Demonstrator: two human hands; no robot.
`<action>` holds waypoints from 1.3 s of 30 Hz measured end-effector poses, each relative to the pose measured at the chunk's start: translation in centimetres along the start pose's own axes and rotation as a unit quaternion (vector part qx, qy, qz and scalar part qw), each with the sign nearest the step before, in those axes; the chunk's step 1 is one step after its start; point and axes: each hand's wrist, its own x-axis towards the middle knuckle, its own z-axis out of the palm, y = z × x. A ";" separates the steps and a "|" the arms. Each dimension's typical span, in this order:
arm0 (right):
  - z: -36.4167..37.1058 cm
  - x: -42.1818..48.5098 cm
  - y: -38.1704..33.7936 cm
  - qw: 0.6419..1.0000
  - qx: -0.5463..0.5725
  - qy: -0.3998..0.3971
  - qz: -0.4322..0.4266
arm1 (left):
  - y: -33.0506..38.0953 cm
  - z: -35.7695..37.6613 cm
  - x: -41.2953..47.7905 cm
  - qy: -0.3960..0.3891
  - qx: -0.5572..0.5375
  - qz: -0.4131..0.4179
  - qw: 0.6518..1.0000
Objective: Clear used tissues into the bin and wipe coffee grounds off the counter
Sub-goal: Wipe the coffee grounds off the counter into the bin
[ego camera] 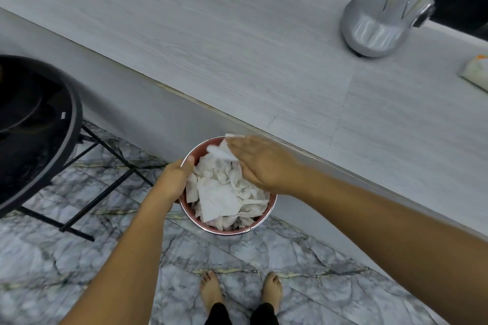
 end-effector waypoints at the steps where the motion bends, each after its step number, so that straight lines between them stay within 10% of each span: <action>1: 0.7 -0.6 -0.3 1.000 -0.001 -0.015 -0.005 | 0.0 0.1 -0.2 0.000 0.000 -0.002 1.000; 9: -2.2 -4.2 -0.1 0.984 0.125 0.094 0.085 | 0.8 1.7 -2.7 0.010 0.024 -0.006 1.000; 20: -10.1 -21.8 12.4 0.870 0.108 0.293 0.383 | 3.0 7.0 -6.8 -0.018 0.073 -0.003 0.997; 31: -4.0 -29.4 18.8 0.893 -0.026 0.067 0.444 | 2.3 8.3 -5.7 -0.024 0.062 0.038 0.997; 39: -3.2 -25.4 18.9 0.892 -0.022 0.065 0.446 | 0.3 7.5 -3.6 -0.027 0.026 0.026 0.999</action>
